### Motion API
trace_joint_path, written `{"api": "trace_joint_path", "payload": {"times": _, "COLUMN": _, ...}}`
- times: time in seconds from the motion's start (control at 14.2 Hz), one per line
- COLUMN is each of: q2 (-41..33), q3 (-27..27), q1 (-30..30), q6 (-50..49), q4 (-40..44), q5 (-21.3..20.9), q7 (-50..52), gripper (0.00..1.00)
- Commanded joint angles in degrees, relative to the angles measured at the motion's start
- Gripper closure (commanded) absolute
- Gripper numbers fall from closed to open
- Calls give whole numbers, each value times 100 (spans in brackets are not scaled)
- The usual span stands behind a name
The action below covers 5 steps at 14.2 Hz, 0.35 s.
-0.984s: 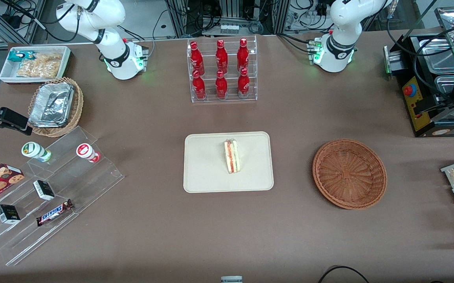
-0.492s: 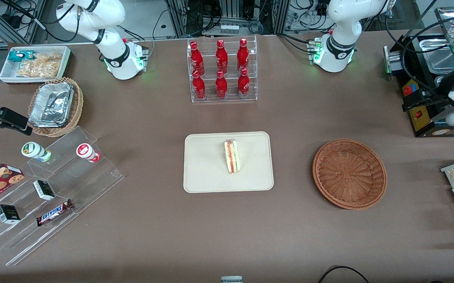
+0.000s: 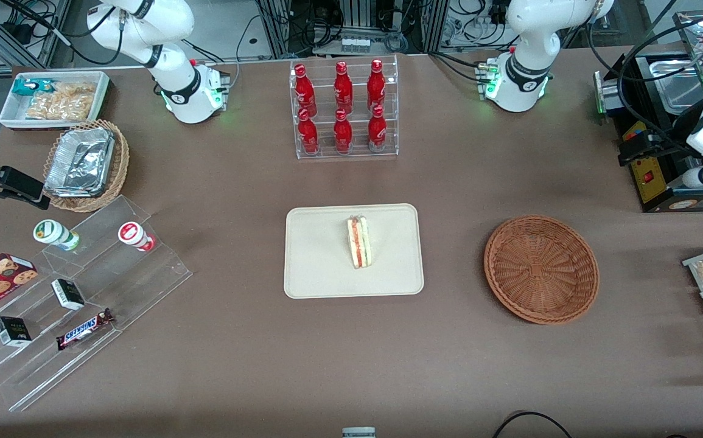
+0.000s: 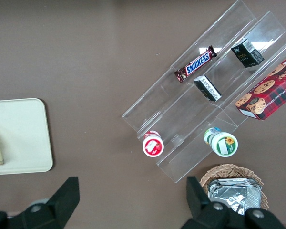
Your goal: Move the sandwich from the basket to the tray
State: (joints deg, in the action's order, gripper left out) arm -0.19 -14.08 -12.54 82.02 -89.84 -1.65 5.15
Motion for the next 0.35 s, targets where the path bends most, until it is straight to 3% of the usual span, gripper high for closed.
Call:
{"api": "trace_joint_path", "payload": {"times": 0.0, "q2": 10, "q3": 90, "q1": 120, "q6": 402, "q4": -112, "q5": -11, "q7": -84, "gripper": 0}}
{"api": "trace_joint_path", "payload": {"times": 0.28, "q2": 54, "q3": 98, "q1": 225, "q6": 508, "q4": -130, "q5": -11, "q7": -14, "gripper": 0}}
